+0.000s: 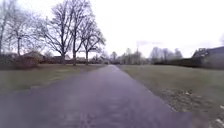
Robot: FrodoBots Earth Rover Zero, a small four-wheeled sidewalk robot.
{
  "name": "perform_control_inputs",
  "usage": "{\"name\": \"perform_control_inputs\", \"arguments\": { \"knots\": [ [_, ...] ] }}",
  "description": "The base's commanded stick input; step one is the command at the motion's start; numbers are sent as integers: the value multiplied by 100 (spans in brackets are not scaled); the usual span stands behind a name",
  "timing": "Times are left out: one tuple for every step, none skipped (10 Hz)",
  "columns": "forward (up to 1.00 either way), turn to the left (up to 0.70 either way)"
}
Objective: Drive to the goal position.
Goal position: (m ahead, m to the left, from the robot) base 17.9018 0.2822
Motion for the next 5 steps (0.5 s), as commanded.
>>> {"name": "perform_control_inputs", "arguments": {
  "knots": [
    [100, 0],
    [100, 0],
    [100, 0],
    [100, 0],
    [100, -5]
  ]
}}
